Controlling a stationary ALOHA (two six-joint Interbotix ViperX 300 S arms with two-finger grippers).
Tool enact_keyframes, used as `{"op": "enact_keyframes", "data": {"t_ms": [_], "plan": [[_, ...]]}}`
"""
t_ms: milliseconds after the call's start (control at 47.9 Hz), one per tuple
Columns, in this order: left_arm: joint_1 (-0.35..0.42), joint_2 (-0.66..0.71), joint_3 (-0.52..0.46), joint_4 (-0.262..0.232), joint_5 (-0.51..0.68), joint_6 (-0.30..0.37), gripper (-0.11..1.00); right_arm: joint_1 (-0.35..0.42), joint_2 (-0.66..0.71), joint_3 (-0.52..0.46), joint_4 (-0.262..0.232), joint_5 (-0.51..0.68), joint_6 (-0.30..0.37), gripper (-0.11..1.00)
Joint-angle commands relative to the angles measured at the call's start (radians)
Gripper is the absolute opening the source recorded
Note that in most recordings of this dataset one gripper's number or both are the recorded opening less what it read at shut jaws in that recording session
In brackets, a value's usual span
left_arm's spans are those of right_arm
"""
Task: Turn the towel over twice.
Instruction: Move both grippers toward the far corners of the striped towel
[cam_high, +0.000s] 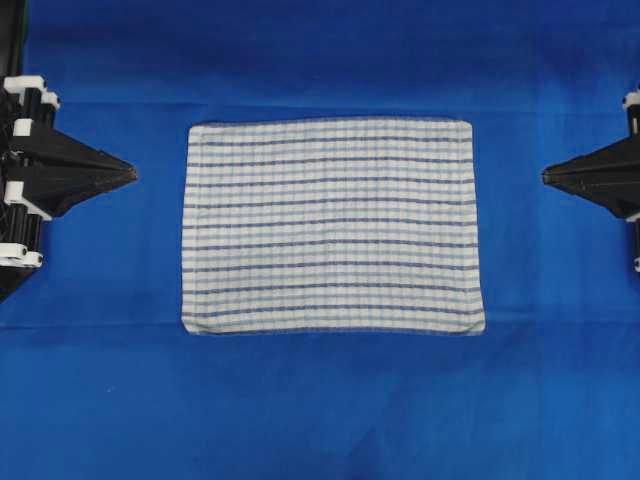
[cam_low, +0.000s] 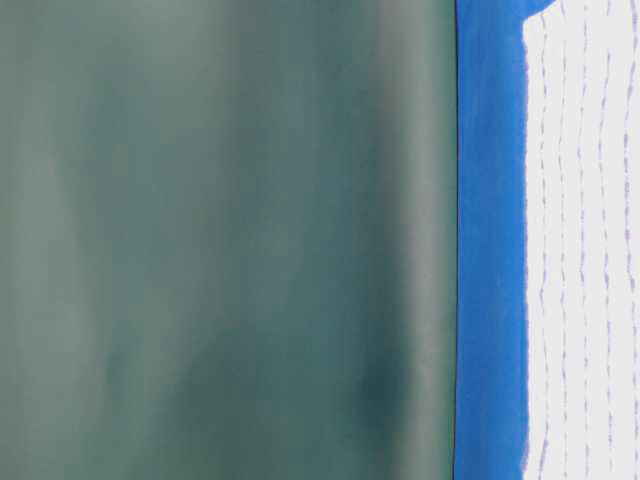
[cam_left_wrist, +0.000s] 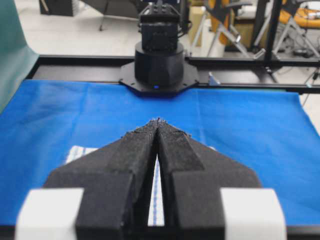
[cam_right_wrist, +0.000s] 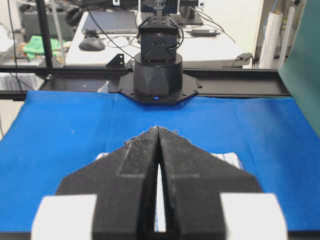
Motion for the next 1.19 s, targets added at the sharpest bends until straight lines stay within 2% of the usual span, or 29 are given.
{"op": "enact_keyframes", "data": {"t_ms": [0, 146, 313, 564, 710, 773, 836, 877, 982, 1044, 1086, 1170], "plan": [[-0.003, 0.012, -0.017, -0.018, -0.005, -0.003, 0.00, -0.012, 0.009, -0.031, 0.005, -0.003, 0.003, 0.00], [0.006, 0.023, -0.015, -0.018, -0.014, 0.008, 0.00, -0.048, 0.020, -0.044, 0.005, 0.051, 0.011, 0.00], [0.064, 0.055, -0.012, -0.020, -0.031, 0.005, 0.00, -0.112, 0.055, -0.063, 0.012, 0.095, 0.011, 0.00], [0.170, 0.156, -0.006, -0.020, -0.040, -0.003, 0.00, -0.261, 0.183, -0.061, 0.049, 0.123, 0.011, 0.00], [0.235, 0.238, 0.009, -0.021, -0.081, -0.005, 0.02, -0.344, 0.304, -0.067, 0.067, 0.147, 0.011, 0.01], [0.267, 0.279, 0.021, -0.021, -0.114, -0.003, 0.11, -0.370, 0.357, -0.074, 0.069, 0.150, 0.011, 0.01], [0.308, 0.331, 0.038, -0.021, -0.155, -0.005, 0.26, -0.400, 0.417, -0.078, 0.071, 0.150, 0.011, 0.04], [0.327, 0.360, 0.048, -0.021, -0.175, -0.005, 0.38, -0.422, 0.456, -0.083, 0.072, 0.146, 0.011, 0.13], [0.365, 0.436, 0.061, -0.023, -0.213, -0.005, 0.69, -0.465, 0.560, -0.100, 0.074, 0.146, 0.009, 0.45], [0.383, 0.489, 0.061, -0.023, -0.233, -0.005, 0.85, -0.474, 0.614, -0.112, 0.069, 0.144, 0.006, 0.60], [0.391, 0.522, 0.061, -0.023, -0.242, -0.005, 0.89, -0.482, 0.646, -0.120, 0.067, 0.140, 0.006, 0.64], [0.408, 0.589, 0.061, -0.023, -0.267, -0.005, 0.87, -0.494, 0.716, -0.132, 0.063, 0.123, 0.005, 0.61]]}}
